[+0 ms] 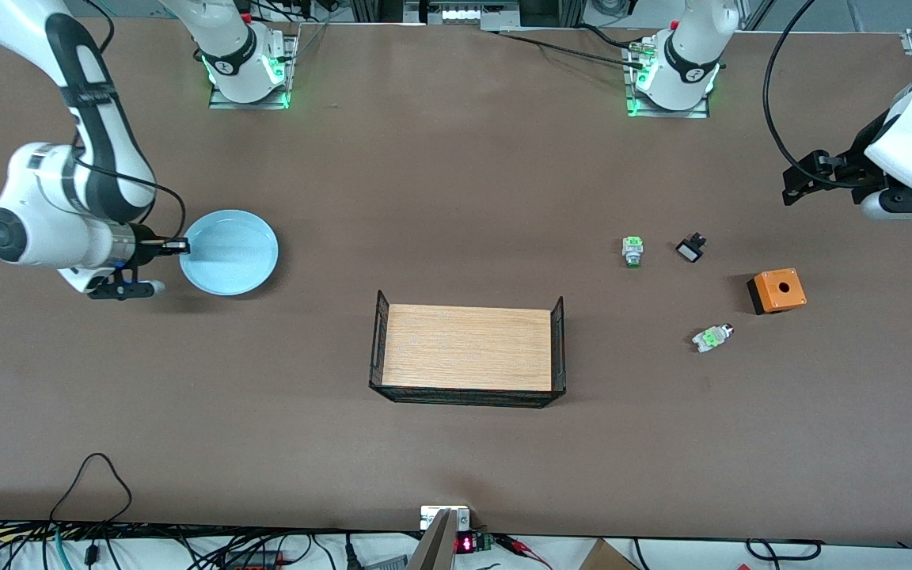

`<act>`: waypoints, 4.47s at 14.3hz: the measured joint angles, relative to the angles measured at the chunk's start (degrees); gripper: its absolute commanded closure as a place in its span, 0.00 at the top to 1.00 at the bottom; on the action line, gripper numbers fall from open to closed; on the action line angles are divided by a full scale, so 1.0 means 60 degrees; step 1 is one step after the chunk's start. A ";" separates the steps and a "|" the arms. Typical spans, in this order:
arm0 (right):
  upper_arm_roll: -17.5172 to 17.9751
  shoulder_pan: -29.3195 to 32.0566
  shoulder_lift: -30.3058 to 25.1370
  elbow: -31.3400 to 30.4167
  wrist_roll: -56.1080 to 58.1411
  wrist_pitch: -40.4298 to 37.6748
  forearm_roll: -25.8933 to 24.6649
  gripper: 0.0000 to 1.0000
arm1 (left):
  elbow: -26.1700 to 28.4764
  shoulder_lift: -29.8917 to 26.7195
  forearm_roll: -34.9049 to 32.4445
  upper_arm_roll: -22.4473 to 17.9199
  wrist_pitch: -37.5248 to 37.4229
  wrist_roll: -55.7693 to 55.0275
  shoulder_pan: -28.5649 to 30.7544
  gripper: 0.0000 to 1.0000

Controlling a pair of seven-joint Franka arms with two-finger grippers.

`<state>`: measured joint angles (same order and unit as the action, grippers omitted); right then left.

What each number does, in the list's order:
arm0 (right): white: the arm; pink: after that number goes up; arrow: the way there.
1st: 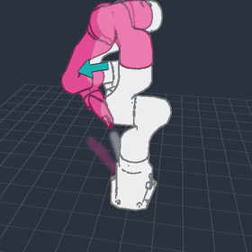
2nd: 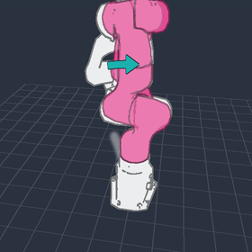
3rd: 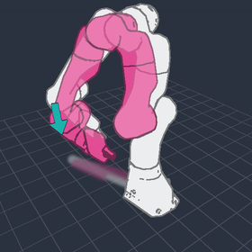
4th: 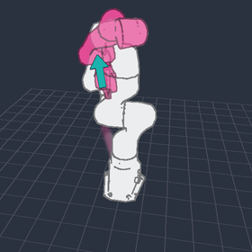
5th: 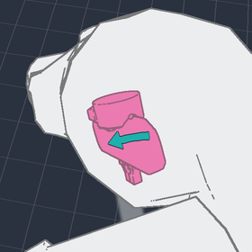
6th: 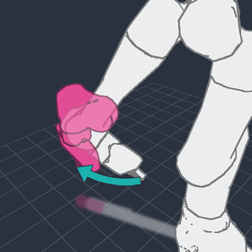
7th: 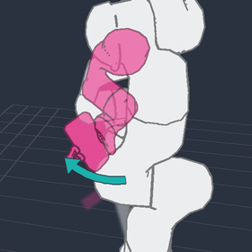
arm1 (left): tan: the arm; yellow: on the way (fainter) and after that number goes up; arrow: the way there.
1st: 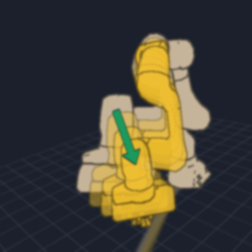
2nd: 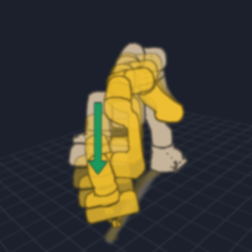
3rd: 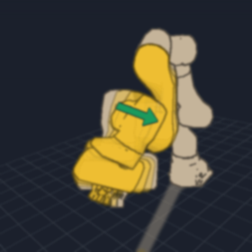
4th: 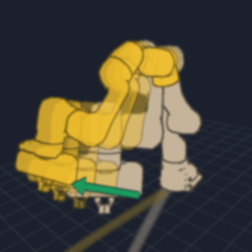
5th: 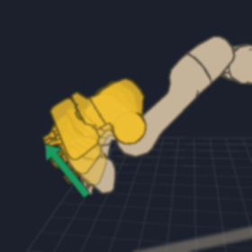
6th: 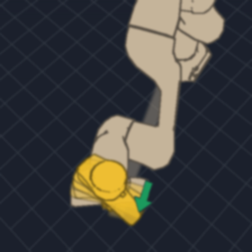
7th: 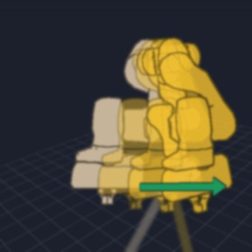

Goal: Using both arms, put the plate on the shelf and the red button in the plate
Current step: 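Lift the plate with the right gripper and carry it toward the wooden tray, then lower the plate onto the wooden tray and open the right gripper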

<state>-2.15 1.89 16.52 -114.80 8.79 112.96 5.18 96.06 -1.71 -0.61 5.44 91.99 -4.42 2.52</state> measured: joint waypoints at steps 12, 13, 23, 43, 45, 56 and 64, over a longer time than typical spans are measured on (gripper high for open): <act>0.0592 -0.1517 -0.1410 0.2713 -0.4817 -0.2799 0.1955 0.00 | -0.0128 0.0018 0.0000 0.0017 -0.0225 0.0000 -0.0026 1.00; 0.0695 -0.1739 -0.1415 0.2818 -0.5497 -0.2802 0.1966 0.00 | -0.0227 0.0061 0.0000 0.0018 -0.0229 0.0000 -0.0028 1.00; 0.0828 -0.3795 -0.1306 0.3271 -1.0538 -0.1819 0.2687 0.00 | -0.0492 0.0272 0.0000 0.0030 -0.0303 0.0000 -0.0041 1.00; 0.0836 -0.5845 0.1363 0.4223 -1.4160 0.2409 0.2707 0.00 | -0.0506 0.0273 0.0000 0.0035 -0.0441 0.0000 -0.0043 1.00; 0.0814 -0.5975 0.1703 0.4483 -1.4258 0.2503 0.2707 0.00 | -0.0507 0.0273 0.0000 0.0035 -0.0452 0.0000 -0.0043 1.00; 0.0623 -0.5983 0.2349 0.4632 -1.3764 0.2707 0.2690 0.00 | -0.0509 0.0274 0.0000 0.0032 -0.0616 0.0000 -0.0041 1.00; 0.0378 -0.5972 0.2559 0.4634 -1.3504 0.3182 0.2690 0.00 | -0.0509 0.0274 0.0000 0.0001 -0.0621 0.0000 0.0000 1.00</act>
<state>0.11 -33.94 31.88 -86.99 -72.24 132.05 21.32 93.00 -0.07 -0.61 5.45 88.26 -4.42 2.52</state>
